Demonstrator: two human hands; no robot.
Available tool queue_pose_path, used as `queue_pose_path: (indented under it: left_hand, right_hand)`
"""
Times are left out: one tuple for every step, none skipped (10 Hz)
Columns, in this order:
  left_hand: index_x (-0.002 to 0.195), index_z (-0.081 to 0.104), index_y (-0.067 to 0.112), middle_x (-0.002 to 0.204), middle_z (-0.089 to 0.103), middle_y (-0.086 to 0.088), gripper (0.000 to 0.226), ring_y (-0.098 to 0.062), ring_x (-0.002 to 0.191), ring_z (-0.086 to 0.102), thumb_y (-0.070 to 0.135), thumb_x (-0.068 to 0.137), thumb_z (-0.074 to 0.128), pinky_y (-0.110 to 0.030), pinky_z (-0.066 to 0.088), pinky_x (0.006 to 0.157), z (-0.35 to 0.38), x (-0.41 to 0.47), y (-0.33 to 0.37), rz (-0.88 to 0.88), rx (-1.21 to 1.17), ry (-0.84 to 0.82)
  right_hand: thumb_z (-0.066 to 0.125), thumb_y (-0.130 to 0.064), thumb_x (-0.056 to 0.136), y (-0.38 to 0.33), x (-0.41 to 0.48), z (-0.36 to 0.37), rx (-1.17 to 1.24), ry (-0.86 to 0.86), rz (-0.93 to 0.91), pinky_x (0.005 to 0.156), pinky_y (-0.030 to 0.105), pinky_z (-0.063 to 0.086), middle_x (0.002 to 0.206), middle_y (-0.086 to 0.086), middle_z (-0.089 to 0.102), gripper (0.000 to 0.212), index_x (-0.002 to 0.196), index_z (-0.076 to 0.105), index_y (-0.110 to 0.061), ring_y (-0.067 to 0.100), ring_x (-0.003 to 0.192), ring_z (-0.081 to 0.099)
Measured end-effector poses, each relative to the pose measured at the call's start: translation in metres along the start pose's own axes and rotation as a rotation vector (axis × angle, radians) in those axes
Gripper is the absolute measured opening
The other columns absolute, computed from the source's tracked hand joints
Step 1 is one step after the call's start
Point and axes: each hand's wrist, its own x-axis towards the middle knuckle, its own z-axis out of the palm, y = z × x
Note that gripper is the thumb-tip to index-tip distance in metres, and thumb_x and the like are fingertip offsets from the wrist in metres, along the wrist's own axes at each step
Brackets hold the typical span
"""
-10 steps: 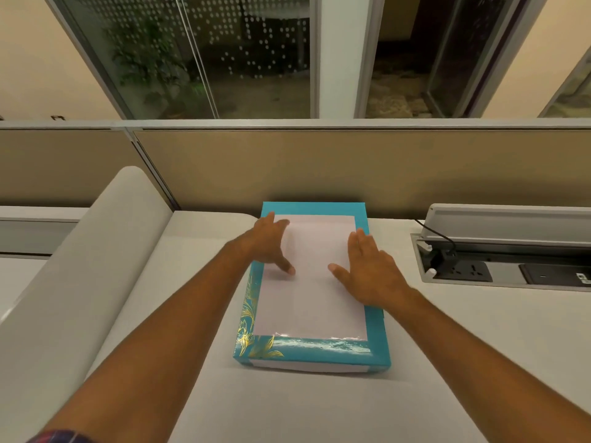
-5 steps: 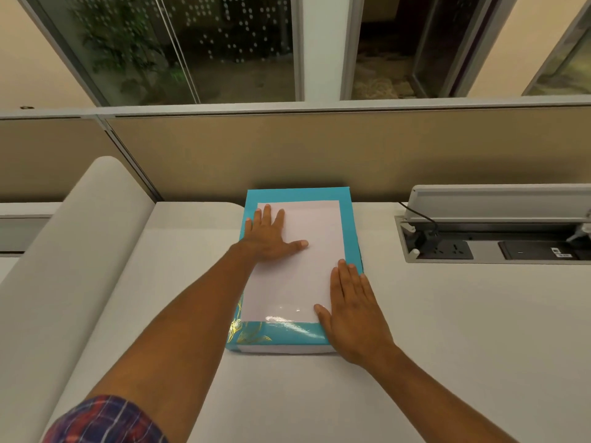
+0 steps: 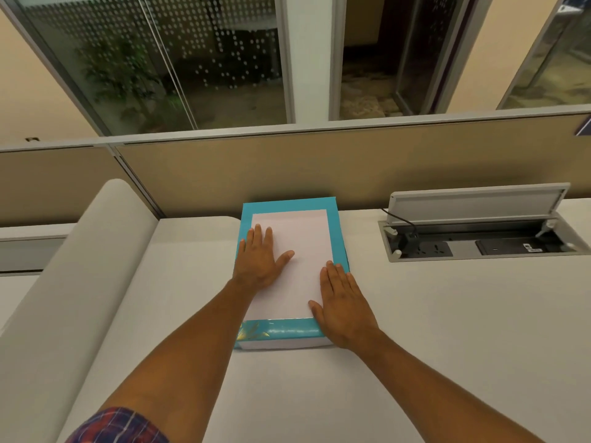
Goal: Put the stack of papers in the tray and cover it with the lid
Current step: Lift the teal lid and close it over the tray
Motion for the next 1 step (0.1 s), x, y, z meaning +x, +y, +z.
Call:
queue_pose_path:
  left_hand:
    - [0.170, 0.005, 0.016, 0.180, -0.003, -0.010, 0.095, -0.031, 0.166, -0.005, 0.077, 0.098, 0.020, -0.052, 0.003, 0.134, 0.0045, -0.0237, 0.0085, -0.026, 0.043, 0.031]
  right_hand:
    - [0.022, -0.063, 0.104, 0.0081, -0.0058, -0.0063, 0.025, 0.008, 0.003, 0.128, 0.040, -0.003, 0.179, 0.005, -0.004, 0.084, 0.168, -0.002, -0.015, 0.029, 0.165, -0.001]
